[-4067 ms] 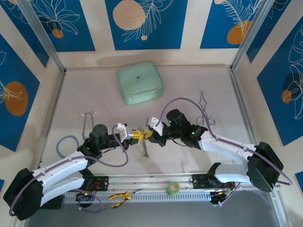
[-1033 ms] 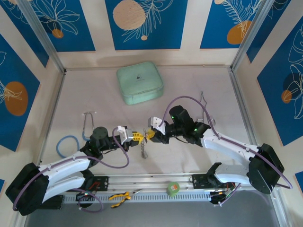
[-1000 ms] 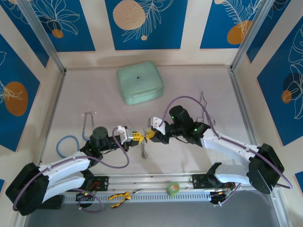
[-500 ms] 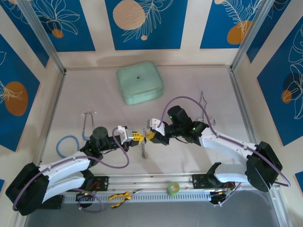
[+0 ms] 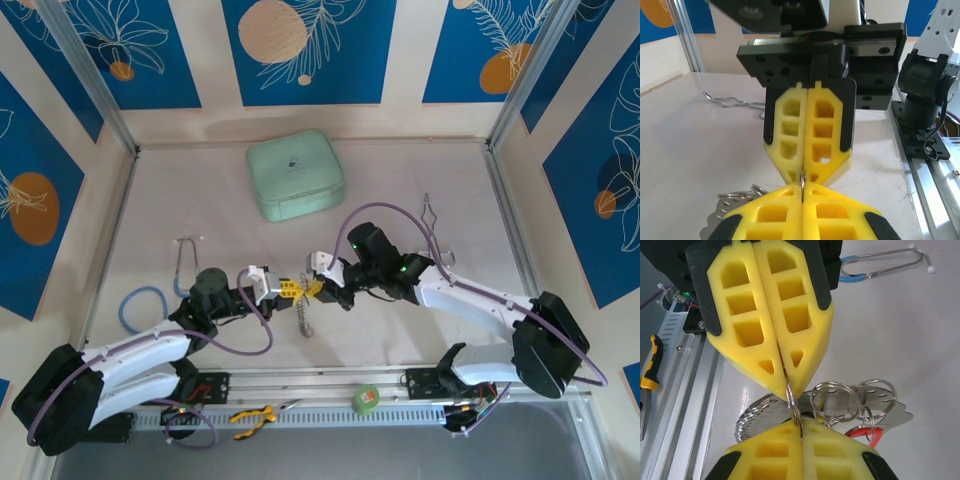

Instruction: Put the keys on the keyring

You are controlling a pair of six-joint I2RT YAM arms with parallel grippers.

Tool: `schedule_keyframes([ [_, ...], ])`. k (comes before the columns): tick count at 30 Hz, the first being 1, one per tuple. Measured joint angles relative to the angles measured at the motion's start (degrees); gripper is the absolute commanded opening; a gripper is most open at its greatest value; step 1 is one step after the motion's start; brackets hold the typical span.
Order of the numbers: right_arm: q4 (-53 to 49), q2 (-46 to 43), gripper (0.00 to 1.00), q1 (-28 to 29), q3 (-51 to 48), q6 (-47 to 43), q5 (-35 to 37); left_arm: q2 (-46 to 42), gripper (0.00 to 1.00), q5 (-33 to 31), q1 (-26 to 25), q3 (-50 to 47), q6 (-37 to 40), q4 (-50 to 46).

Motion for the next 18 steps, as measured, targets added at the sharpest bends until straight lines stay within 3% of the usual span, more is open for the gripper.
schedule_keyframes([
  [7, 0.1, 0.1, 0.18, -0.2, 0.0, 1.1, -0.2, 0.0, 0.00, 0.1, 0.0, 0.0, 0.0, 0.2],
  [18, 4.0, -3.5, 0.22, -1.2, -1.7, 3.2, -1.3, 1.1, 0.00, 0.6, 0.0, 0.0, 0.0, 1.8],
])
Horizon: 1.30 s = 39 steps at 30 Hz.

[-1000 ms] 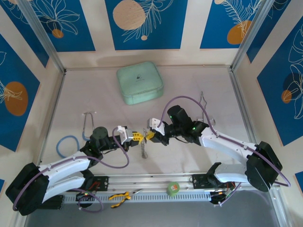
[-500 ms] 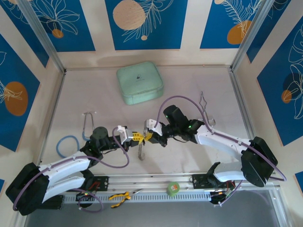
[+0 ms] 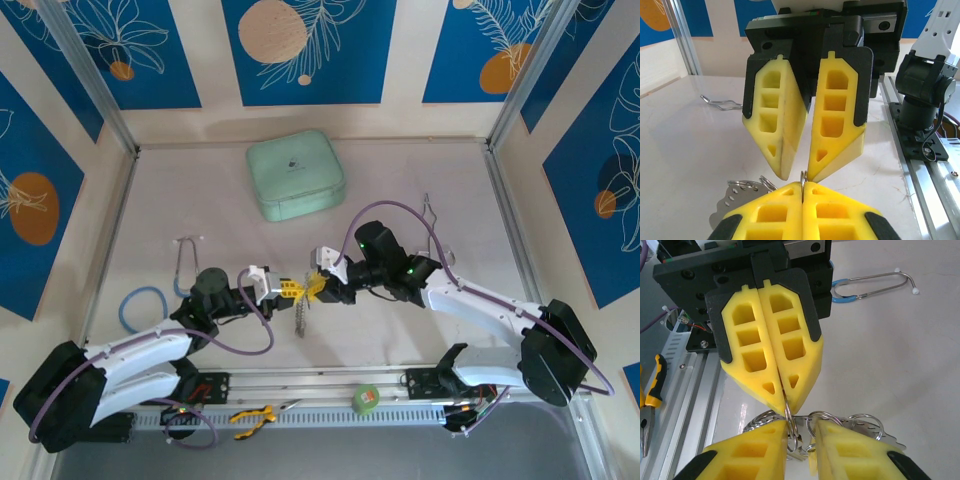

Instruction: Put the keys on the keyring

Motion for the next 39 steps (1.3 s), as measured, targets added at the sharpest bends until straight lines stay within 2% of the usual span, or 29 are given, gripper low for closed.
schedule_keyframes([
  [10, 1.0, 1.4, 0.15, 0.2, 0.0, 0.5, -0.6, 0.4, 0.00, 0.0, 0.0, 0.0, 0.0, 0.9],
  [12, 1.1, 1.8, 0.10, 0.3, 0.0, 0.5, -1.0, 0.4, 0.00, -0.1, 0.0, 0.0, 0.0, 0.8],
  [14, 1.2, 1.9, 0.00, 0.3, 0.0, 0.5, -1.3, 0.4, 0.00, -0.4, 0.0, 0.0, -0.2, 0.9],
  [16, 1.1, 2.0, 0.00, 0.2, 0.0, 0.5, -1.4, 0.4, 0.00, -0.9, 0.0, 0.0, -0.3, 0.7],
  [18, 0.9, 2.0, 0.00, 0.2, 0.2, 0.2, -1.3, 0.3, 0.21, -1.4, 0.0, 0.0, -0.4, 0.3],
  [19, 0.3, 2.0, 0.00, 0.2, 0.4, -0.2, -1.2, 0.2, 0.27, -1.7, 0.0, 0.1, 0.1, -0.1],
  [21, -2.3, 2.0, 0.00, 0.2, 1.6, -1.4, -0.3, -0.4, 0.30, -2.4, 0.0, 0.6, 0.2, -2.7],
  [30, -18.0, 4.7, 0.00, 2.3, 13.2, -10.5, 7.5, -3.6, 0.24, -4.4, -0.1, 6.6, 4.8, -17.0],
  [39, -27.0, 8.2, 0.00, 5.6, 19.0, -16.2, 12.8, -2.8, 0.10, -4.3, -0.2, 8.0, 6.4, -21.4],
])
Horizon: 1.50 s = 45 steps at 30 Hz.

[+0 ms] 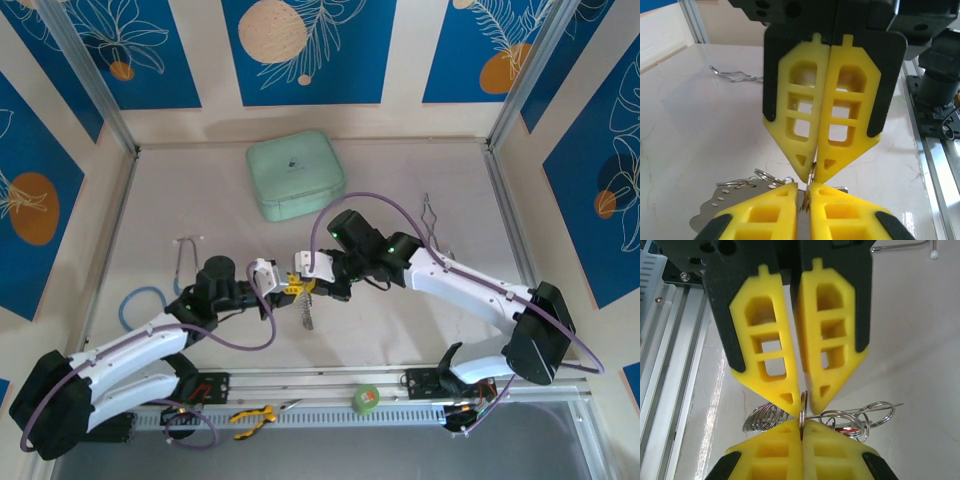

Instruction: Put the keys on the keyring

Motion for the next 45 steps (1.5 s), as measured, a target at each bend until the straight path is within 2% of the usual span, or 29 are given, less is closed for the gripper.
schedule_keyframes([
  [5, -0.3, 0.0, 0.00, 0.0, 0.2, 0.5, 0.2, 0.5, 0.00, 0.8, -0.1, 0.3, 0.5, -0.3],
  [6, 0.1, -0.2, 0.04, -0.1, -0.1, 1.0, 0.1, 0.5, 0.00, 0.8, -0.1, 0.3, 0.7, -0.3],
  [8, 2.0, -1.1, 0.23, -0.8, -1.9, 3.0, -1.2, 0.5, 0.00, 1.0, -0.1, 0.3, 0.8, -0.2],
  [10, 5.7, -3.2, 0.31, -2.3, -5.0, 5.4, -4.1, 0.5, 0.00, 1.1, -0.1, 0.0, 0.8, 0.4],
  [15, 15.2, -8.3, 0.33, -7.1, -13.3, 11.9, -10.9, 0.9, 0.00, 0.7, -0.1, -4.4, -1.9, 9.6],
  [18, 19.1, -8.4, 0.33, -7.6, -15.7, 14.3, -13.0, 2.4, 0.00, 0.5, -0.1, -6.5, -3.8, 15.8],
  [22, 22.9, -8.4, 0.33, -7.6, -18.0, 16.6, -14.5, 4.7, 0.00, 0.6, -0.1, -8.1, -5.9, 22.5],
  [32, 28.3, -8.0, 0.24, -7.6, -18.2, 18.7, -15.4, 6.4, 0.00, 2.3, -0.1, -8.3, -7.8, 27.7],
  [36, 28.7, -7.5, 0.17, -7.6, -18.3, 18.8, -15.6, 7.1, 0.00, 2.8, -0.1, -8.3, -8.2, 28.9],
  [40, 28.5, -7.3, 0.01, -7.6, -18.3, 18.1, -16.0, 7.3, 0.00, 2.8, -0.1, -8.3, -8.6, 29.0],
  [41, 28.2, -7.3, 0.00, -7.6, -18.3, 18.1, -16.0, 7.3, 0.00, 2.8, -0.1, -8.4, -8.7, 29.0],
  [42, 28.1, -7.3, 0.00, -7.6, -18.3, 17.6, -16.2, 7.3, 0.03, 2.8, -0.1, -8.4, -8.9, 29.0],
  [43, 27.8, -7.3, 0.00, -7.6, -18.3, 17.4, -16.2, 7.3, 0.17, 2.7, -0.1, -8.4, -9.1, 29.0],
  [44, 27.6, -7.3, 0.00, -7.6, -18.3, 17.0, -16.2, 7.3, 0.23, 2.6, -0.1, -8.4, -9.2, 28.8],
  [45, 26.6, -7.3, 0.00, -7.5, -18.0, 16.6, -15.8, 7.2, 0.26, 2.5, -0.1, -8.4, -9.3, 28.5],
])
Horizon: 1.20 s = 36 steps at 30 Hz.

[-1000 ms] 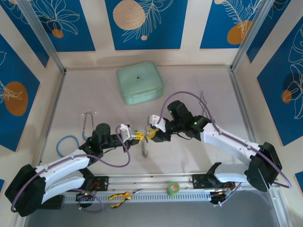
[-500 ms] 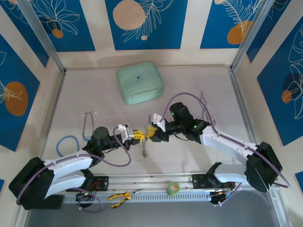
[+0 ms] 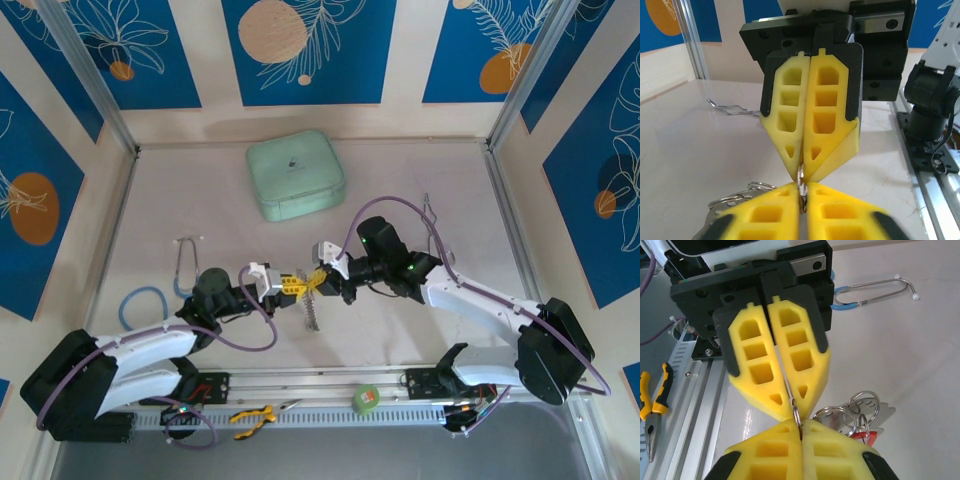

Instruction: Put the keys on the keyring

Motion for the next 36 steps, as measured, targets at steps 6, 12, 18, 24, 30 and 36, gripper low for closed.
schedule_keyframes([
  [6, -10.9, 2.0, 0.00, 3.0, 6.4, -6.0, 6.5, -3.1, 0.25, -1.5, 0.0, 2.7, 3.5, -10.0],
  [12, -19.2, 4.6, 0.00, 5.9, 12.6, -11.3, 12.7, -4.5, 0.19, -1.9, -0.3, 4.9, 7.0, -18.1],
  [18, -23.8, 6.4, 0.01, 7.5, 16.1, -14.3, 15.3, -4.5, 0.00, -1.6, -0.5, 5.9, 9.4, -21.7],
  [24, -20.1, 3.7, 0.33, 4.2, 12.6, -11.8, 9.2, -4.6, 0.00, -1.3, -0.7, 6.0, 9.7, -22.0],
  [30, -13.0, -0.7, 0.33, -1.1, 5.7, -6.6, 2.8, -4.7, 0.00, -1.3, -0.7, 4.7, 9.0, -19.0],
  [36, -10.3, 0.2, 0.28, -0.9, 4.4, -4.8, 0.9, -4.8, 0.00, -1.2, -0.7, 3.8, 7.9, -17.1],
])
